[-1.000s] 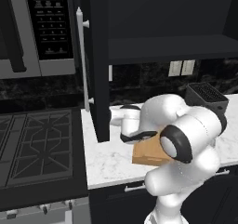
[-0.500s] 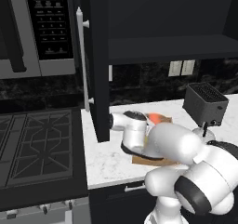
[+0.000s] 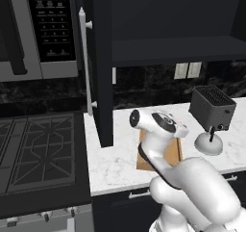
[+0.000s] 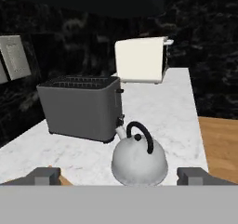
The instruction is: Pick the kettle from the counter and place it on the tray. Then pick the mug from the cabinet and place it on the tray. Then close the cabinet doors.
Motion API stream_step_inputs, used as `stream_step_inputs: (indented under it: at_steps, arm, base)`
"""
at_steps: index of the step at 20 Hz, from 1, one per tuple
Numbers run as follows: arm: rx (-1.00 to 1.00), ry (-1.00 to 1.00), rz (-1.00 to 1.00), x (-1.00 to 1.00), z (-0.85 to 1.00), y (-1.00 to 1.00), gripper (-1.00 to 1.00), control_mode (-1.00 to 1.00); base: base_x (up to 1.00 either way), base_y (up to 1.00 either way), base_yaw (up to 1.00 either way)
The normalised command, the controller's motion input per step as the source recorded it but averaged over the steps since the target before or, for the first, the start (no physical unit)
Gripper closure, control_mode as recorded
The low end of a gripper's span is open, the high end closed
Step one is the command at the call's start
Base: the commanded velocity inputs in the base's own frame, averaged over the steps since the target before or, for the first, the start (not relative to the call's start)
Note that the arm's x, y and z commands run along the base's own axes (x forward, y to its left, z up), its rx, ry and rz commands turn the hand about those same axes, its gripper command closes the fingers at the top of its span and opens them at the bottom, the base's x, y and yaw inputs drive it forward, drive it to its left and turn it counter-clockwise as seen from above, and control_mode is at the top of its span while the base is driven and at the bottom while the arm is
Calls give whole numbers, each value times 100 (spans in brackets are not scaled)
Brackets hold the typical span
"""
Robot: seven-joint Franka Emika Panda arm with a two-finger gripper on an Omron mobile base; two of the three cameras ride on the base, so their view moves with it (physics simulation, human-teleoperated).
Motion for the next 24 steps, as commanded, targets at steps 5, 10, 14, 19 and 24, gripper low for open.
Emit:
stream_step_inputs:
  at_steps: [5, 10, 14, 19, 24]
  arm:
    - [18, 17, 4, -27, 36, -69, -100, -100]
    - [27, 26, 10, -20, 24, -88, -100, -100]
    - [31, 34, 16, 0, 0, -92, -100, -100]
    - [40, 14, 20, 2, -16, -63, -100, -100]
    - [30, 17, 11, 28, -5, -8, -100, -100]
  base:
    - [0, 0, 0]
    - [0, 0, 0]
    - [0, 0, 0]
    - [0, 0, 0]
    - [0, 0, 0]
